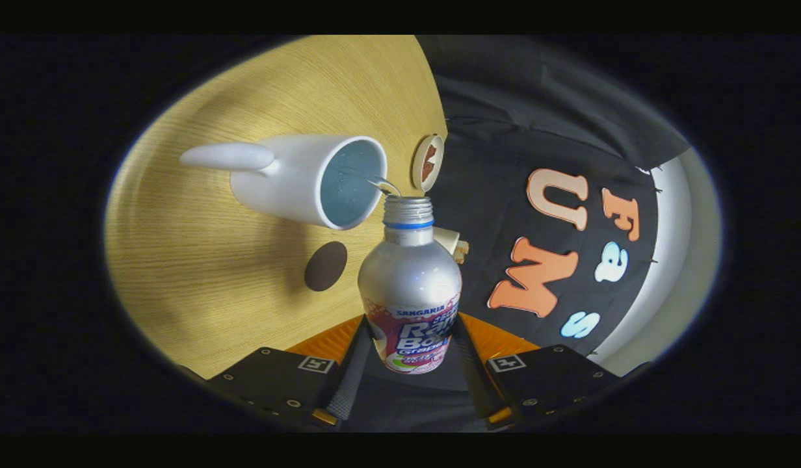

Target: Take the bottle from table, then pour the juice into the cup, finally place the bottle on the coaster

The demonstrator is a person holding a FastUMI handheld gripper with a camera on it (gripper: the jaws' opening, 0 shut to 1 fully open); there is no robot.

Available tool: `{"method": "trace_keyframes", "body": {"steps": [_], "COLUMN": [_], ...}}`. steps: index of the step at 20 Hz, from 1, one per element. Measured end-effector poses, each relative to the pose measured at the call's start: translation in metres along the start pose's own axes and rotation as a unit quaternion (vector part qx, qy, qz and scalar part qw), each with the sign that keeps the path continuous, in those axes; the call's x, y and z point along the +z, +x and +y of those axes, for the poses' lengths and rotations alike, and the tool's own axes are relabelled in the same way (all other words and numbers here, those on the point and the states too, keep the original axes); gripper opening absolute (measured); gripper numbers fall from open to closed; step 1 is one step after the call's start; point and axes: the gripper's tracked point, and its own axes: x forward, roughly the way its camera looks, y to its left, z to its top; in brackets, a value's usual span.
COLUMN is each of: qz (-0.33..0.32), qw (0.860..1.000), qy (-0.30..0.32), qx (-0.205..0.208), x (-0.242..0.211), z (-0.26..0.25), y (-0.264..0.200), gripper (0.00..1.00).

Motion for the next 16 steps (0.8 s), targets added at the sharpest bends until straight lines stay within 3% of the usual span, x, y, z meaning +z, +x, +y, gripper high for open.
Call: {"method": "trace_keyframes", "body": {"steps": [16], "qz": [0.007], "qw": [0.999], "qy": [-0.033], "qx": [-0.004], "x": [-0.009], "z": [-0.013], "y": [0.000], "gripper": [0.70]}}
